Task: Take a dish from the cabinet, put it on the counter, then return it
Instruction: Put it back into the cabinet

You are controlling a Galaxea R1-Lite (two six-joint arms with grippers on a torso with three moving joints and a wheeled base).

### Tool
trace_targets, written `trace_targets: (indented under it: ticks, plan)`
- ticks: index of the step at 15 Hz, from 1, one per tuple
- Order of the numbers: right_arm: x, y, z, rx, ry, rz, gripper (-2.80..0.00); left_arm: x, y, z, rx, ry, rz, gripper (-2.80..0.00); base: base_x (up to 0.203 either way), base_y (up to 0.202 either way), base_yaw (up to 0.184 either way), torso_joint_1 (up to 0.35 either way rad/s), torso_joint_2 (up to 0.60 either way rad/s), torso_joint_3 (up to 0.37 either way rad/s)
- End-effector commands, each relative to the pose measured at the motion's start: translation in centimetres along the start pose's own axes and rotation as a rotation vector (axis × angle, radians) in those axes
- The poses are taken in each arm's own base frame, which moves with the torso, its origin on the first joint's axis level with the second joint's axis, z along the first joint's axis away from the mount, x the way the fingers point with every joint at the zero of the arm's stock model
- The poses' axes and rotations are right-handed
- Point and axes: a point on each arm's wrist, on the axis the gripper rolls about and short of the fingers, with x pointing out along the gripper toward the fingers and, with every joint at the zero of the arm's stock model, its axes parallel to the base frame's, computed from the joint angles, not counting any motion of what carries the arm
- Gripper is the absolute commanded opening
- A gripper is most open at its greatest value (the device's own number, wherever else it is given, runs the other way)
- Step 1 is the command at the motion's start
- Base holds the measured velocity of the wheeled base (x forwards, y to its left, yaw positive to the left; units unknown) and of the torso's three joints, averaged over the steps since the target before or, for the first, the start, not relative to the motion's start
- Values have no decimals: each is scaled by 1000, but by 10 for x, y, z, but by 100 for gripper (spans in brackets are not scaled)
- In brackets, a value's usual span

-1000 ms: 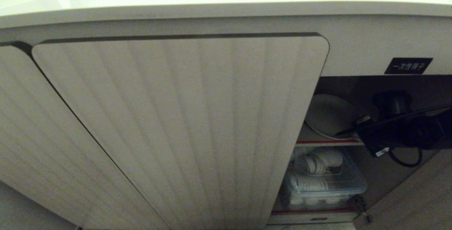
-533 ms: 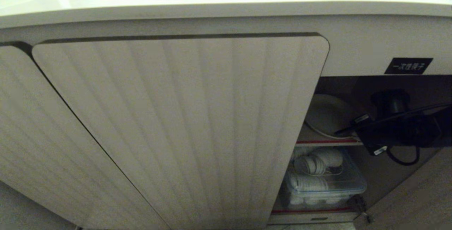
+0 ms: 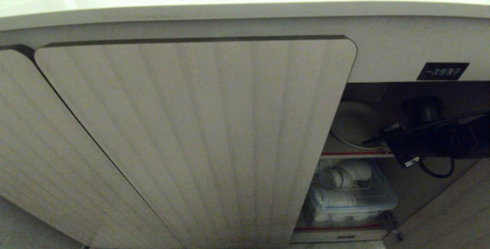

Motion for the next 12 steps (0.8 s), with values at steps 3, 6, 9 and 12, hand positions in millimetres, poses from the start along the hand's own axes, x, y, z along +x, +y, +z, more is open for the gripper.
trace_targets:
  ticks: [3,6,9,12]
  plan:
    - [1,-1,0,8,1,-2,-280,0,0,0,0,0,0,-280,0,0,0,0,0,0]
    - [2,-1,-1,6,2,-4,-280,0,0,0,0,0,0,-280,0,0,0,0,0,0]
    - [2,-2,-1,4,1,-9,0,0,0,0,0,0,0,-280,0,0,0,0,0,0]
    - [3,-1,-1,3,-2,-7,0,0,0,0,0,0,0,-280,0,0,0,0,0,0]
